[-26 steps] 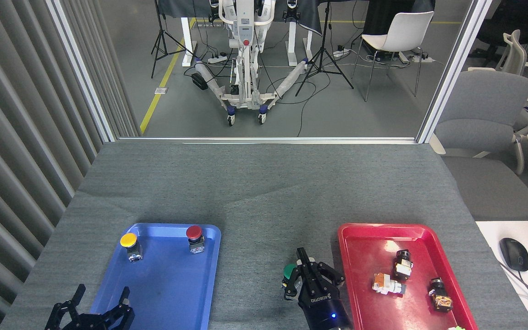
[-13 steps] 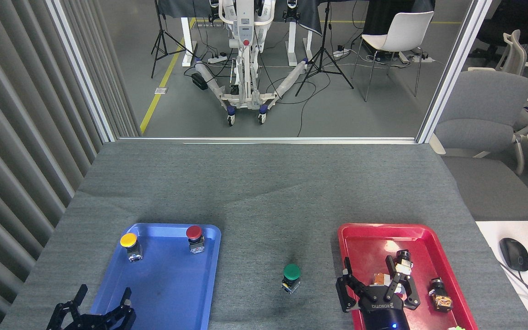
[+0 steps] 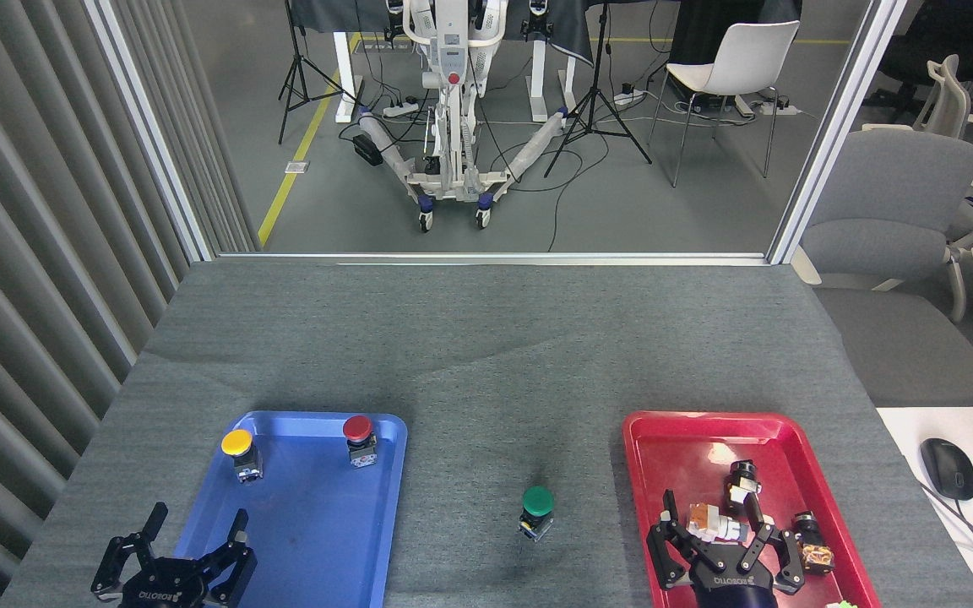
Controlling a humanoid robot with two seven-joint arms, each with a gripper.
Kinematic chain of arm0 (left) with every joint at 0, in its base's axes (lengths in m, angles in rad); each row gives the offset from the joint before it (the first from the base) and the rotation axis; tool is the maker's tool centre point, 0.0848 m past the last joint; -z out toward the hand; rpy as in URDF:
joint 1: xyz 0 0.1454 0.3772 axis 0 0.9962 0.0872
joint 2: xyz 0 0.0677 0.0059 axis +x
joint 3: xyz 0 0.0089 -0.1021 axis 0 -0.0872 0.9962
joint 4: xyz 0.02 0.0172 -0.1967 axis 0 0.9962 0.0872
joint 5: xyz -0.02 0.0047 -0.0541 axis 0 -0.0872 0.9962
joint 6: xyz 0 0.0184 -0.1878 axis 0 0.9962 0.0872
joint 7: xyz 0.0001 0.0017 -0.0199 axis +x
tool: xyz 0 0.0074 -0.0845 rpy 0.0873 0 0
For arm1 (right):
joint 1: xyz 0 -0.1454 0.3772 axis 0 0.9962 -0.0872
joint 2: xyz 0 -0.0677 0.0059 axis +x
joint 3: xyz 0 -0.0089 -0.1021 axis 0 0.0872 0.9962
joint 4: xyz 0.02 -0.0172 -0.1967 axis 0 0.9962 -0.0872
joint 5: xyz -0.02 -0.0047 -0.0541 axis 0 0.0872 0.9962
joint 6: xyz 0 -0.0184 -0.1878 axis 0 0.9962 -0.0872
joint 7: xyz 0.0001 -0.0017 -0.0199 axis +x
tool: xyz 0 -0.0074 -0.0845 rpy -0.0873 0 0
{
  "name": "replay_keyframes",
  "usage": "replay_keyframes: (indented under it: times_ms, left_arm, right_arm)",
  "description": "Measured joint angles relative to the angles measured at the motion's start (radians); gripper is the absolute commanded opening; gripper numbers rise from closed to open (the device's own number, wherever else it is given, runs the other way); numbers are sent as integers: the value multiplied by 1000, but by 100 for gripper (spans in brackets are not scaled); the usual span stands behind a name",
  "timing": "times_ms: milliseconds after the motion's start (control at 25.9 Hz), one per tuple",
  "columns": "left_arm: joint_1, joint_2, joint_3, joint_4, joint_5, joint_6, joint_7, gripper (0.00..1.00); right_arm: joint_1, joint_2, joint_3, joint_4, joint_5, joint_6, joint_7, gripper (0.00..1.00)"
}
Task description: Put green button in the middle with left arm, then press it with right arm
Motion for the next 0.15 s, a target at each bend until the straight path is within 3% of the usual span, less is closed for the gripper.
replay_keyframes:
  times_ms: [154]
  left_arm:
    - [-2, 2, 0, -4, 0, -8, 0, 99]
  right_arm:
    - [1, -2, 1, 0, -12, 0, 2, 100]
